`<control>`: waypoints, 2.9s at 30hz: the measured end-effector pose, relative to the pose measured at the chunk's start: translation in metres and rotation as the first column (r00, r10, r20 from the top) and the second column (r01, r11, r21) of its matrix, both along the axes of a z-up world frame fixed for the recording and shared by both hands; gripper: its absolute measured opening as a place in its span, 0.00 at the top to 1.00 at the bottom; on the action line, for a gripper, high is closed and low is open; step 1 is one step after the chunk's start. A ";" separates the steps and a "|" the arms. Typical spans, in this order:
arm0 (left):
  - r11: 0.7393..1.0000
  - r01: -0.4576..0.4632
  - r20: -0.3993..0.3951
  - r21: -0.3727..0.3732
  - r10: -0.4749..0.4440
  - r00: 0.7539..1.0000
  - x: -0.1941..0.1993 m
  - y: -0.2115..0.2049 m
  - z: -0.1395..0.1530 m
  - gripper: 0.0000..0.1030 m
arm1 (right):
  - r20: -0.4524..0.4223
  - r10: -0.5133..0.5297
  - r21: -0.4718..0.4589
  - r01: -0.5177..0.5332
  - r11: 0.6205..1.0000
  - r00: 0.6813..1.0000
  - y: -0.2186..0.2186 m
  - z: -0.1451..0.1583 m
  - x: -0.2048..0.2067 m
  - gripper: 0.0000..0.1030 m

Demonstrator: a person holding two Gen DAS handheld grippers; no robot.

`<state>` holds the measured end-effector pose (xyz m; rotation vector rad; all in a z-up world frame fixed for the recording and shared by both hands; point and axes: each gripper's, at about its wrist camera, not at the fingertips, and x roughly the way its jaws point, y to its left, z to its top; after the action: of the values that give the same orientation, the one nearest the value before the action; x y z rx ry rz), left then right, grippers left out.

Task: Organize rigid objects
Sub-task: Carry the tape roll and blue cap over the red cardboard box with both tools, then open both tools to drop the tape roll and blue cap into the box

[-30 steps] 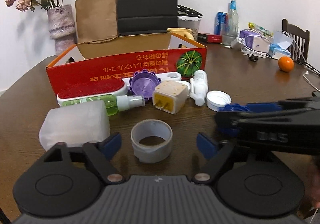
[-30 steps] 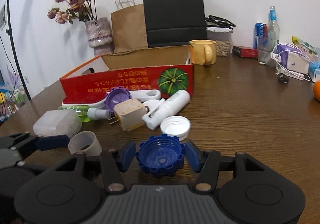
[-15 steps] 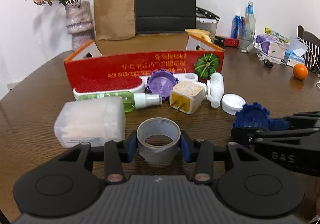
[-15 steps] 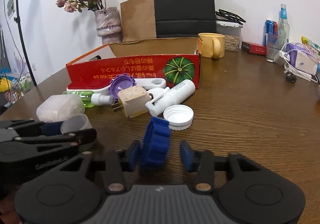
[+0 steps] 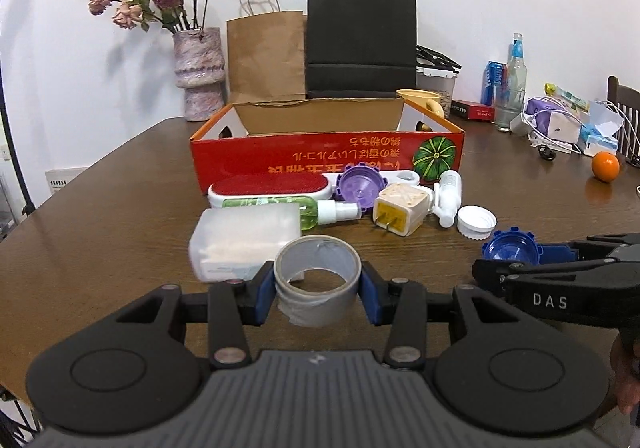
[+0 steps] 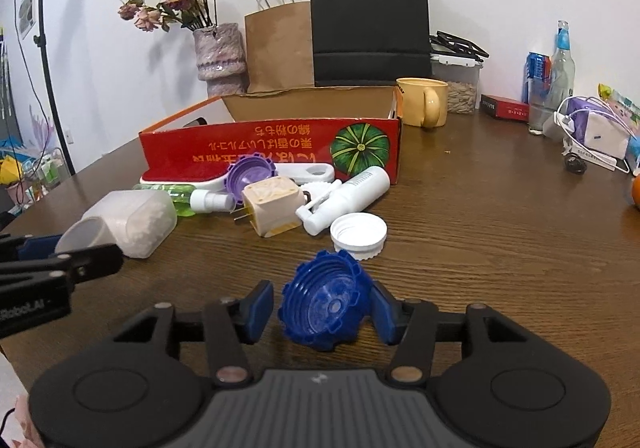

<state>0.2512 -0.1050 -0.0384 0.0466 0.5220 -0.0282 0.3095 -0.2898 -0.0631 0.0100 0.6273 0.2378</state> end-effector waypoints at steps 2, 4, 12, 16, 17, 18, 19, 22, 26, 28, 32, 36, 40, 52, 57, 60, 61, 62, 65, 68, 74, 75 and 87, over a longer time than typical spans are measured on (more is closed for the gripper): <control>1.000 -0.008 -0.002 -0.001 0.008 1.000 -0.002 0.003 0.000 0.58 | 0.008 -0.015 -0.034 0.015 0.999 1.000 0.002 -0.001 0.000 0.49; 1.000 -0.015 0.000 -0.003 0.015 1.000 -0.005 0.005 0.001 0.58 | 0.012 -0.024 -0.052 0.025 0.998 1.000 0.000 -0.001 -0.001 0.46; 0.999 -0.037 -0.004 -0.006 0.037 0.999 -0.009 0.012 -0.001 0.58 | -0.015 -0.031 -0.052 0.030 0.998 0.999 -0.005 -0.005 0.004 0.42; 0.999 -0.036 0.004 -0.006 0.036 0.999 -0.012 0.014 0.000 0.58 | -0.012 -0.032 -0.062 0.031 0.998 0.999 -0.002 -0.004 0.004 0.49; 0.999 -0.035 0.006 -0.005 0.036 0.999 -0.013 0.014 0.001 0.58 | -0.013 -0.030 -0.061 0.029 0.998 0.999 -0.001 -0.004 0.003 0.49; 0.999 -0.035 0.009 -0.005 0.035 0.999 -0.014 0.015 0.002 0.58 | -0.013 -0.029 -0.061 0.028 0.998 0.999 -0.001 -0.004 0.003 0.49; 0.999 -0.034 0.012 -0.004 0.034 0.999 -0.015 0.016 0.003 0.58 | -0.013 -0.030 -0.060 0.029 0.998 0.999 0.000 -0.003 0.002 0.49; 0.999 -0.036 0.025 -0.008 0.036 0.999 -0.014 0.019 0.010 0.58 | 0.013 -0.027 -0.042 0.027 0.999 1.000 0.000 0.005 -0.003 0.49; 0.999 -0.039 0.091 0.016 0.037 0.995 -0.004 0.027 0.028 0.58 | 0.102 -0.006 -0.021 0.008 1.000 0.995 0.002 0.033 -0.007 0.49; 0.998 -0.046 0.128 0.042 0.040 0.991 0.005 0.029 0.038 0.58 | 0.163 -0.001 -0.005 0.002 1.000 0.987 0.002 0.050 -0.005 0.49; 0.996 -0.063 0.213 0.057 0.050 0.976 0.025 0.040 0.067 0.58 | 0.264 -0.001 0.017 -0.004 1.000 0.965 -0.001 0.085 0.007 0.49; 0.997 -0.071 0.283 0.034 0.059 0.957 0.050 0.052 0.097 0.58 | 0.302 0.004 0.013 -0.008 1.000 0.953 -0.001 0.113 0.035 0.49; 0.993 -0.110 0.334 0.032 0.093 0.938 0.072 0.062 0.113 0.58 | 0.333 0.003 0.005 -0.006 1.000 0.943 0.003 0.130 0.057 0.49; 0.998 -0.062 0.225 -0.009 0.063 0.972 0.181 0.075 0.113 0.58 | 0.217 0.008 0.058 -0.022 0.998 0.976 0.007 0.131 0.170 0.49; 0.998 -0.041 0.107 0.039 0.037 0.994 0.257 0.068 0.101 0.58 | 0.108 0.024 0.076 -0.033 0.997 0.994 0.010 0.127 0.245 0.49; 0.999 -0.012 -0.006 0.030 0.013 1.000 0.310 0.071 0.090 0.58 | 0.047 0.022 0.036 -0.024 0.999 0.999 0.017 0.120 0.288 0.49; 0.999 -0.038 -0.047 0.019 0.039 0.998 0.327 0.076 0.085 0.58 | 0.014 0.029 0.022 -0.029 0.999 0.999 0.019 0.116 0.304 0.49; 0.999 -0.052 -0.100 0.007 0.052 0.994 0.344 0.081 0.079 0.58 | -0.016 0.027 0.012 -0.027 1.000 1.000 0.021 0.112 0.317 0.49; 0.999 0.010 -0.265 -0.033 -0.018 0.964 0.388 0.088 0.057 0.58 | -0.155 0.013 -0.030 -0.018 0.999 0.988 0.027 0.089 0.364 0.49; 0.999 -0.035 -0.345 0.021 0.040 0.938 0.417 0.090 0.030 0.57 | -0.281 -0.017 -0.081 -0.006 0.997 0.960 0.032 0.060 0.402 0.49; 0.997 0.013 -0.347 0.070 0.012 0.938 0.427 0.073 0.016 0.31 | -0.318 -0.040 -0.244 -0.041 0.969 0.947 0.058 0.025 0.423 0.38; 0.997 0.016 -0.349 0.076 0.012 0.937 0.427 0.071 0.016 0.31 | -0.320 -0.038 -0.256 -0.048 0.965 0.947 0.061 0.023 0.424 0.37; 1.000 0.004 -0.260 -0.003 -0.004 0.966 0.370 0.090 0.081 0.25 | -0.178 -0.011 -0.091 -0.005 0.996 0.984 0.027 0.101 0.341 0.30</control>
<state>0.6210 -0.0149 0.0429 0.0421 0.7849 -0.0393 0.6506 -0.2629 0.0378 -0.0559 0.8161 0.2067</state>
